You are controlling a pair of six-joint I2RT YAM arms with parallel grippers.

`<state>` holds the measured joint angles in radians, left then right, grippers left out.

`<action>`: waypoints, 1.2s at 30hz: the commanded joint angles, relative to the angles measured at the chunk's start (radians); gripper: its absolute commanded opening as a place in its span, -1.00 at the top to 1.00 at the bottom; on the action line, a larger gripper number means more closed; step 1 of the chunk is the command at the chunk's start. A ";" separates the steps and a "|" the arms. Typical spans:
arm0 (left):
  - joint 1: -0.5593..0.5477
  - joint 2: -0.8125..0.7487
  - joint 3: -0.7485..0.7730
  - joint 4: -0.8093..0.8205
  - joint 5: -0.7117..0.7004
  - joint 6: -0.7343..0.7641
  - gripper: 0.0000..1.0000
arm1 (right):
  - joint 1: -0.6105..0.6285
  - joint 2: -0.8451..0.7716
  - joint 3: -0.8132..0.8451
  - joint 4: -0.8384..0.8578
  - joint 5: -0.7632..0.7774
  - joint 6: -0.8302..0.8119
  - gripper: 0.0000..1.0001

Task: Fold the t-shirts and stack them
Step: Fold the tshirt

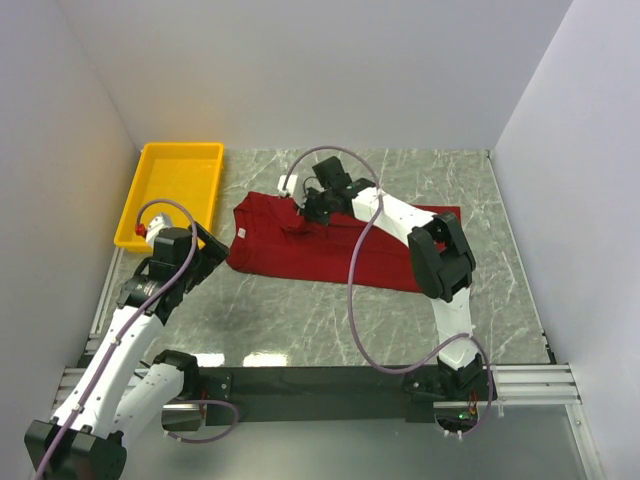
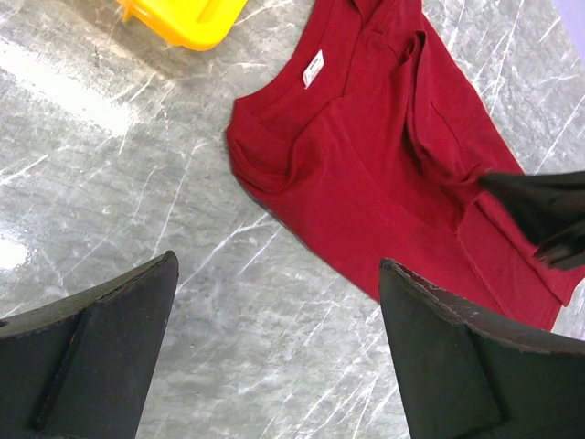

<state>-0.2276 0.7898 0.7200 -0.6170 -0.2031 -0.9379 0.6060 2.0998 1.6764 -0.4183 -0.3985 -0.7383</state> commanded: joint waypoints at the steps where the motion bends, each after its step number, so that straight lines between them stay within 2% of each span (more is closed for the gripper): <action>1: 0.008 -0.009 -0.007 0.019 0.010 -0.002 -0.91 | -0.041 -0.038 0.037 0.113 0.067 0.134 1.00; 7: 0.010 0.008 -0.007 0.034 0.016 0.007 -0.91 | -0.072 -0.040 0.000 0.191 0.154 0.224 1.00; 19: 0.013 0.046 -0.022 0.077 0.036 0.030 -0.90 | -0.078 0.022 0.031 0.142 0.260 0.318 1.00; 25: 0.013 0.109 -0.037 0.141 0.102 0.117 -0.86 | -0.094 0.042 0.072 0.092 0.302 0.413 0.76; 30: 0.013 0.212 -0.016 0.174 0.136 0.221 -0.78 | -0.118 0.075 0.161 0.007 0.372 0.562 0.59; 34: 0.013 0.249 0.005 0.198 0.146 0.261 -0.75 | -0.146 0.078 0.177 -0.051 0.362 0.629 0.27; 36: 0.013 0.267 0.010 0.212 0.159 0.292 -0.74 | -0.153 0.065 0.160 -0.047 0.354 0.652 0.22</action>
<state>-0.2192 1.0508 0.6888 -0.4667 -0.0753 -0.7204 0.4686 2.1704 1.8183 -0.4206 -0.0605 -0.1684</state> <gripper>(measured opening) 0.875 0.376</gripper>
